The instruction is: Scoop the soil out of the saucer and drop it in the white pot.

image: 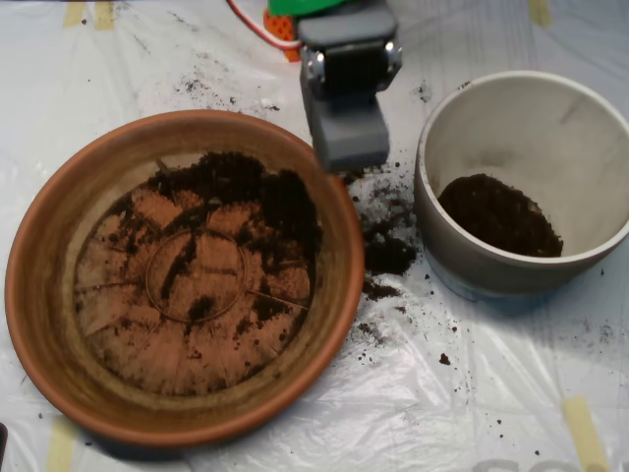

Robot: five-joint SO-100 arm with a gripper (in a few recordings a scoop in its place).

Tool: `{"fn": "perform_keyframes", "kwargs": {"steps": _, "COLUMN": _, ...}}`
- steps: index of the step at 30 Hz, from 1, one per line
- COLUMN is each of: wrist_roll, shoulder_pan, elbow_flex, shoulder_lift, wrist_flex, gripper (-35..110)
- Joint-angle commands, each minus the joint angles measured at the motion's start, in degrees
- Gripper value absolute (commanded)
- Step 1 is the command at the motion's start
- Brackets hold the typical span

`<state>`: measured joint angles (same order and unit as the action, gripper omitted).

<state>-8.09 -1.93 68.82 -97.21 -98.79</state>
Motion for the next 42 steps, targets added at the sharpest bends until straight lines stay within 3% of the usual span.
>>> {"fn": "perform_keyframes", "kwargs": {"steps": 1, "wrist_roll": 0.2, "shoulder_pan": -4.8, "elbow_flex": -14.9, "shoulder_lift": -0.1, "wrist_flex": -4.6, "gripper": -1}}
{"fn": "perform_keyframes", "kwargs": {"steps": 17, "wrist_roll": -8.0, "shoulder_pan": -24.6, "elbow_flex": -8.1, "shoulder_lift": 2.9, "wrist_flex": 7.6, "gripper": 0}}
{"fn": "perform_keyframes", "kwargs": {"steps": 22, "wrist_roll": -8.0, "shoulder_pan": -25.2, "elbow_flex": -0.8, "shoulder_lift": 1.9, "wrist_flex": 11.3, "gripper": 36}}
{"fn": "perform_keyframes", "kwargs": {"steps": 26, "wrist_roll": -7.9, "shoulder_pan": -24.2, "elbow_flex": 6.0, "shoulder_lift": -1.1, "wrist_flex": 14.4, "gripper": 42}}
{"fn": "perform_keyframes", "kwargs": {"steps": 33, "wrist_roll": -7.5, "shoulder_pan": -24.1, "elbow_flex": 6.4, "shoulder_lift": -5.3, "wrist_flex": 12.9, "gripper": 41}}
{"fn": "perform_keyframes", "kwargs": {"steps": 42, "wrist_roll": -5.4, "shoulder_pan": -22.1, "elbow_flex": -12.2, "shoulder_lift": -1.1, "wrist_flex": 4.0, "gripper": 41}}
